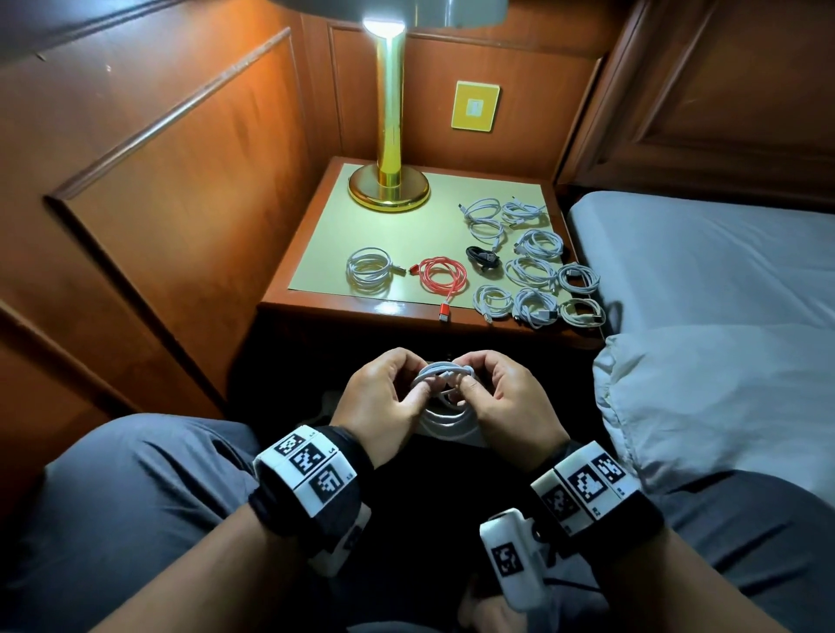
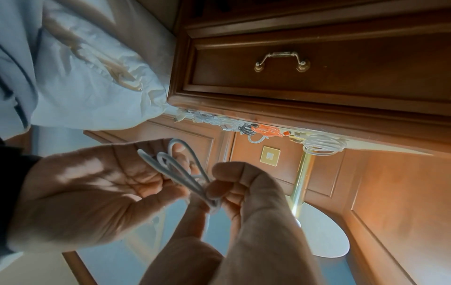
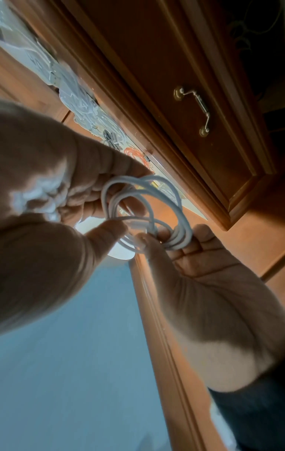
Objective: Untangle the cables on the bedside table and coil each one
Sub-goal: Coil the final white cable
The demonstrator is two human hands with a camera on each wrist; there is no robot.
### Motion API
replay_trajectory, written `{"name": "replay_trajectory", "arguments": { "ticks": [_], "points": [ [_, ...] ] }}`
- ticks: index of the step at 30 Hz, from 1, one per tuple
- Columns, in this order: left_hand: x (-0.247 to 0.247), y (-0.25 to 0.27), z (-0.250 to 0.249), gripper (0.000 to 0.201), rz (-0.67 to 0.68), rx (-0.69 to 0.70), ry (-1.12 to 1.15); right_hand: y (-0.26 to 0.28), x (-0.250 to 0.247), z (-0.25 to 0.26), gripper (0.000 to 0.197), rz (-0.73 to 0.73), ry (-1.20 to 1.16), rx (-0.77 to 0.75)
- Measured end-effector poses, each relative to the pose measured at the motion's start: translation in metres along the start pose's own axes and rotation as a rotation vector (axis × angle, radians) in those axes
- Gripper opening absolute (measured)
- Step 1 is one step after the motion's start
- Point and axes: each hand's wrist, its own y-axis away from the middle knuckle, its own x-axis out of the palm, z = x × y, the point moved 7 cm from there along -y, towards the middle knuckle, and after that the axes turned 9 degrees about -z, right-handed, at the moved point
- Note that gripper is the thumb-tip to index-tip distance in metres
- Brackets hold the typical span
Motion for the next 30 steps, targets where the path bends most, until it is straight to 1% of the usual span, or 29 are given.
{"name": "replay_trajectory", "arguments": {
  "ticks": [5, 10, 13, 15, 19, 22, 24, 27, 29, 30],
  "points": [
    [0.000, -0.003, 0.004, 0.007, 0.011, -0.106, 0.177, -0.004, -0.001, -0.002, 0.009, 0.073, -0.229, 0.118],
    [0.001, -0.005, -0.002, 0.002, 0.026, -0.138, 0.308, -0.006, -0.006, 0.003, 0.010, 0.020, -0.408, 0.131],
    [0.002, -0.004, -0.006, 0.011, 0.036, -0.153, 0.391, -0.005, -0.004, 0.003, 0.010, 0.020, -0.439, 0.131],
    [0.004, -0.003, -0.005, 0.016, 0.045, -0.190, 0.450, -0.004, -0.002, 0.002, 0.009, 0.023, -0.466, 0.144],
    [0.007, -0.003, 0.000, 0.006, 0.052, -0.275, 0.510, -0.003, 0.000, 0.001, 0.010, 0.004, -0.477, 0.139],
    [0.008, -0.004, 0.003, 0.012, 0.066, -0.249, 0.449, -0.003, -0.001, -0.001, 0.011, -0.031, -0.441, 0.100],
    [0.008, -0.004, 0.005, 0.013, 0.067, -0.227, 0.414, -0.002, -0.001, 0.000, 0.011, -0.025, -0.405, 0.067],
    [0.007, -0.003, 0.004, 0.007, 0.039, -0.226, 0.447, -0.004, 0.001, 0.001, 0.010, 0.012, -0.425, 0.087],
    [0.003, -0.004, 0.001, 0.021, 0.016, -0.223, 0.509, -0.006, 0.002, 0.002, 0.008, 0.053, -0.535, 0.152],
    [0.002, -0.005, -0.001, 0.028, 0.014, -0.231, 0.554, -0.006, 0.002, 0.003, 0.011, 0.071, -0.597, 0.187]
  ]
}}
